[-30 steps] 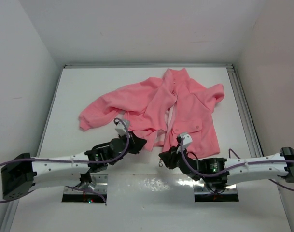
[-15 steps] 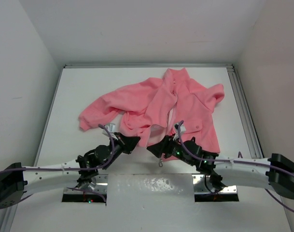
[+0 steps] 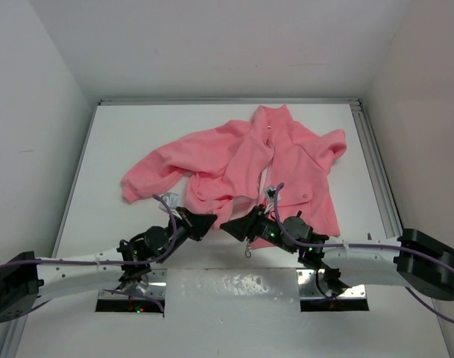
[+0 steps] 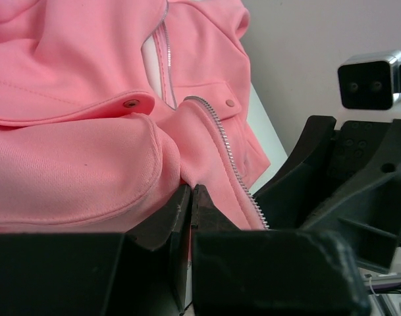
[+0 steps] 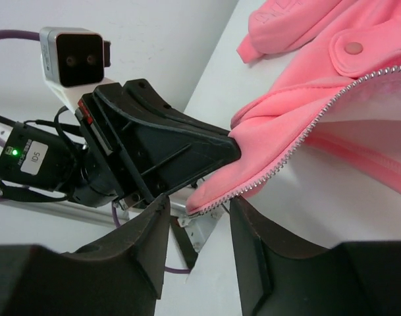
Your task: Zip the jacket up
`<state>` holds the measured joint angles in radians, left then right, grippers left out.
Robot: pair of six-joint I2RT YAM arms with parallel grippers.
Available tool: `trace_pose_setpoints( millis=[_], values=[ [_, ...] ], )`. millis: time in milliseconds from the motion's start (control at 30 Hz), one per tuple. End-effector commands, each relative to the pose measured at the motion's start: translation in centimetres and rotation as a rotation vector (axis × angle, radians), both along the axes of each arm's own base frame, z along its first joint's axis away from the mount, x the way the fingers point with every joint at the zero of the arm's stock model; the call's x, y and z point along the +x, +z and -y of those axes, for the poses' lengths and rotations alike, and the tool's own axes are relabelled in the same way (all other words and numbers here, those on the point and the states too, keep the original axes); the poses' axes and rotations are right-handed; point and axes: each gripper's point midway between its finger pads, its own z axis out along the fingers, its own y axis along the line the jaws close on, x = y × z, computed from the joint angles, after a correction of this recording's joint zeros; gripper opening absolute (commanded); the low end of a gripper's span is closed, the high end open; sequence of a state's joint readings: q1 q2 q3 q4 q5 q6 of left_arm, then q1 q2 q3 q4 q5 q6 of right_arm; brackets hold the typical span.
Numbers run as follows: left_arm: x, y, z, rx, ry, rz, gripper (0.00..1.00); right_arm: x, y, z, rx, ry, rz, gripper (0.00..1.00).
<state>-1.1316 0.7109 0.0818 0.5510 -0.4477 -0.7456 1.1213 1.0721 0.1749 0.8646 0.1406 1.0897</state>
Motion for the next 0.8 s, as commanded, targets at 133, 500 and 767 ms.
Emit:
trace_pose_setpoints(
  millis=[133,500,767],
  values=[
    [-0.9,3.0,0.6,-0.122,-0.052,0.047,0.0,1.5,1.0,0.3,0.045,-0.082,0.011,0.34],
    [-2.5,3.4,1.5,-0.168,-0.148,0.004,0.11,2.4,0.3,1.0,0.036,-0.138,0.037,0.0],
    [-3.5,2.7,1.1,-0.231,-0.179,-0.065,0.42,2.1,2.7,1.5,0.128,-0.093,0.149,0.0]
  ],
)
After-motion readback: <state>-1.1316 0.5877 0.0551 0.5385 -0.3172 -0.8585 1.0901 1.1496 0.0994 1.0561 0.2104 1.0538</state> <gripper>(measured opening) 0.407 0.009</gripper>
